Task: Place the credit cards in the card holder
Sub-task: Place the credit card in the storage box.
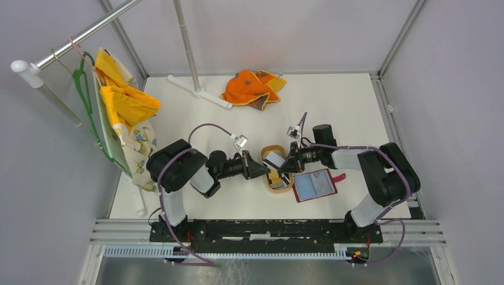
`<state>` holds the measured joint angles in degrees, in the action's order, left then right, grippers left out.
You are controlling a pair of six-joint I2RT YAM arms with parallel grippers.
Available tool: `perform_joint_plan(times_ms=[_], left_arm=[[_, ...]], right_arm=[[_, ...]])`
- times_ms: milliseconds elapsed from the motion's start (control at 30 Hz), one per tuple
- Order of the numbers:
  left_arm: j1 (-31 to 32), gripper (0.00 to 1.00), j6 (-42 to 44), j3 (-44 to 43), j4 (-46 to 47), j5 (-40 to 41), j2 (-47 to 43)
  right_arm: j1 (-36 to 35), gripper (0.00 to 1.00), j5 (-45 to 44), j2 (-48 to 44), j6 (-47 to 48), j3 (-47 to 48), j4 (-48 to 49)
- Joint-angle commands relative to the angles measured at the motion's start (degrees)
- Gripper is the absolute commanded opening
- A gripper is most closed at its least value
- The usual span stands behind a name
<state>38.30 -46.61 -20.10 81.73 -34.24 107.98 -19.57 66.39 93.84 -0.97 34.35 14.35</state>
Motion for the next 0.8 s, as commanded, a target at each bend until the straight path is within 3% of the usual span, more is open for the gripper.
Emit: perform_joint_plan(times_ms=[0, 367, 767], left_arm=[[-1.3, 0.02, -3.7, 0.5, 8.0, -1.7, -0.1], [-2.1, 0.02, -3.8, 2.1, 7.2, -0.4, -0.6], [-1.9, 0.02, -5.1, -0.6, -0.4, 2.5, -1.0]], right_arm=[[2.3, 0.13, -2.6, -0.5, 2.6, 2.2, -0.8], [3.7, 0.13, -1.5, -2.6, 4.8, 2.7, -2.7], [4.9, 0.03, -0.5, -7.6, 13.6, 4.7, -10.4]])
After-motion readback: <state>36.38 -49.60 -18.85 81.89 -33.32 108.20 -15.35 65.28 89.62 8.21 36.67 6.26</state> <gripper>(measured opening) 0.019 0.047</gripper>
